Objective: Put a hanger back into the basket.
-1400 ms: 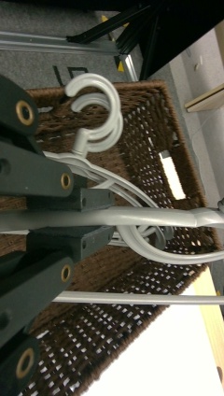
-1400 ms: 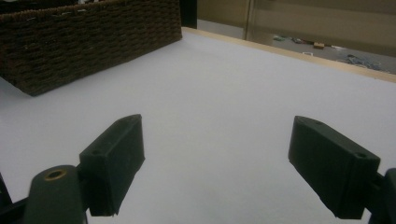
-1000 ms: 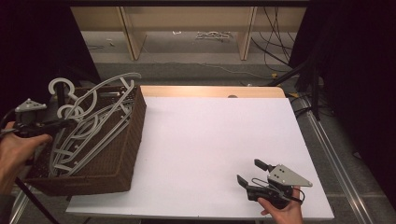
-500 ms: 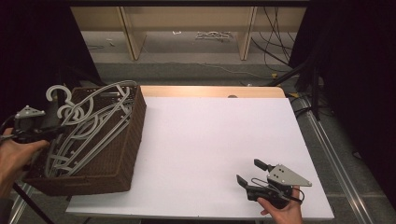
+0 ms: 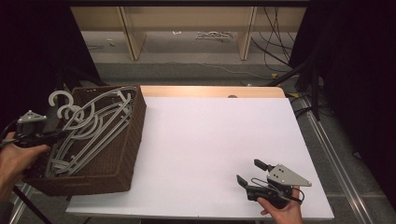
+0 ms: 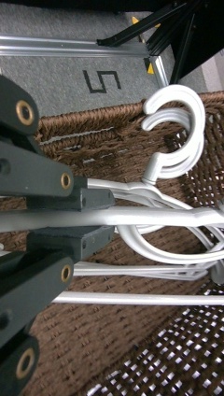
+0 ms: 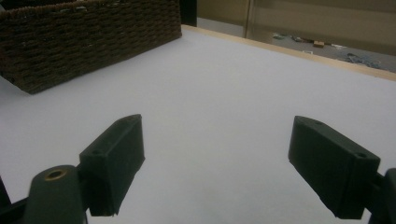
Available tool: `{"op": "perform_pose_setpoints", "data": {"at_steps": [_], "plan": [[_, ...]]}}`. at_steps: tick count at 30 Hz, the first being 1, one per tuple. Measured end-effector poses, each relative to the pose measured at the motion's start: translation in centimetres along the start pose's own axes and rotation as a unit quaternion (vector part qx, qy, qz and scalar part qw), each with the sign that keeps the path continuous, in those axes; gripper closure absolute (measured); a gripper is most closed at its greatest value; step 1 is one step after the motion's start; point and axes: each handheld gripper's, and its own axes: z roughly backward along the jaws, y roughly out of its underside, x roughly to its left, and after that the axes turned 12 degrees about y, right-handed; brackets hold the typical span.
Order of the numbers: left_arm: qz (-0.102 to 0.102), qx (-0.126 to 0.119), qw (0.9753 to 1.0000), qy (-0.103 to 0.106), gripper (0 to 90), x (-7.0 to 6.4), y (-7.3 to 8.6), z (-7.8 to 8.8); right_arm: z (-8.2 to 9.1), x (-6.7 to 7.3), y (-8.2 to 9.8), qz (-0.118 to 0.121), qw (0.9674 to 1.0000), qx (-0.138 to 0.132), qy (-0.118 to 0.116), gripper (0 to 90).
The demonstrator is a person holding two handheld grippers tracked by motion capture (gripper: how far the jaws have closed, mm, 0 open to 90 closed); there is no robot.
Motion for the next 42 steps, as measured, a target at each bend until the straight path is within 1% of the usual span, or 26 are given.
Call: {"op": "perform_pose_setpoints", "data": {"at_steps": [2,4,8,9,11,12,13,14,16,20,22,23,25,28,30,31,32,33,34,35,36,38,39,40,41,42], "plan": [[-0.002,0.007,1.0,-0.001,82.3,0.1,0.2,-0.4,0.0,0.0,0.0,0.0,1.0,0.0,0.0,19.4],[0.001,0.013,0.9999,0.009,82.1,0.1,0.4,-0.9,0.0,-0.1,0.0,0.003,1.0,-0.004,0.004,19.4],[0.002,0.018,0.9998,0.012,82.0,0.0,0.5,-1.5,0.0,-0.1,0.0,0.0,1.0,-0.001,0.002,19.4],[0.006,0.019,0.9997,0.009,82.0,0.0,0.5,-1.8,-0.1,-0.1,0.1,0.004,1.0,-0.003,0.004,19.4],[0.011,0.018,0.9997,0.015,81.8,0.1,0.5,-2.1,-0.1,-0.1,0.0,0.005,1.0,-0.001,0.002,19.4],[0.012,0.023,0.9996,0.011,81.7,0.0,0.6,-2.3,0.1,-0.1,0.0,0.008,0.9999,0.007,0.003,19.4],[0.011,0.027,0.9996,0.005,81.8,-0.1,0.6,-2.7,-0.1,-0.1,0.0,0.005,1.0,-0.001,0.002,19.4],[0.012,0.032,0.9994,0.002,81.9,-0.2,0.7,-3.0,-0.1,-0.1,0.0,0.005,1.0,-0.001,0.002,19.4],[0.023,0.035,0.9991,-0.001,81.9,-0.2,0.9,-3.5,-0.1,-0.1,0.1,0.005,1.0,-0.002,0.002,19.5],[0.041,0.032,0.9986,-0.003,80.8,0.2,1.0,-3.6,-0.1,-0.1,0.1,0.004,1.0,-0.004,0.006,19.5],[0.049,0.013,0.9987,-0.011,75.6,0.3,0.9,-3.2,-0.1,-0.2,0.1,0.004,1.0,-0.004,0.006,19.4],[0.048,0.007,0.9988,-0.009,75.1,0.3,0.7,-2.8,-0.1,-0.2,0.1,0.004,1.0,-0.004,0.006,19.4],[0.051,-0.01,0.9985,-0.017,72.0,0.1,0.3,-2.1,-0.1,-0.2,0.1,0.004,1.0,-0.005,0.006,19.4],[0.054,-0.034,0.998,-0.007,65.2,-0.7,-0.2,-1.3,-0.1,-0.1,0.1,0.004,1.0,-0.004,0.005,19.5],[0.051,-0.044,0.9977,-0.004,59.0,-1.5,-0.5,-0.8,-0.1,-0.1,0.1,0.005,1.0,0.001,0.005,19.4],[0.051,-0.051,0.9974,-0.002,55.1,-2.0,-0.7,-0.5,-0.1,-0.1,0.1,0.009,0.9999,-0.005,0.006,19.4],[0.05,-0.058,0.9971,0.004,52.7,-2.5,-0.9,-0.3,-0.1,-0.1,0.0,0.006,1.0,-0.001,0.003,19.4],[0.061,-0.081,0.9948,0.01,50.4,-3.2,-1.1,-0.2,0.0,0.0,0.0,0.004,1.0,0.004,0.002,19.4],[0.061,-0.09,0.994,0.014,47.9,-3.7,-1.2,0.1,0.0,0.0,0.0,-0.001,1.0,-0.001,-0.002,19.4],[0.057,-0.097,0.9934,0.021,45.9,-4.2,-1.4,0.3,-0.1,0.0,0.0,0.0,1.0,-0.009,-0.003,19.4],[0.057,-0.104,0.9926,0.028,45.0,-4.7,-1.5,0.4,-0.1,0.0,0.0,0.0,1.0,-0.009,-0.003,19.4],[0.059,-0.119,0.9904,0.038,43.0,-5.8,-1.7,0.6,0.0,-0.1,0.0,0.004,1.0,-0.004,0.002,19.4],[0.059,-0.125,0.9896,0.038,41.7,-6.4,-1.9,0.7,0.0,-0.1,0.0,0.006,1.0,-0.003,0.002,19.4],[0.054,-0.134,0.9887,0.041,40.5,-7.3,-2.1,0.8,0.1,-0.2,-0.1,0.008,1.0,0.004,0.003,19.4],[0.051,-0.139,0.9881,0.043,40.0,-7.8,-2.2,0.9,-0.2,0.0,0.0,0.0,0.9999,-0.01,-0.004,19.4],[0.048,-0.146,0.9869,0.048,39.4,-8.6,-2.4,1.0,-0.2,0.0,0.0,0.001,0.9999,-0.01,-0.004,19.4]]}}
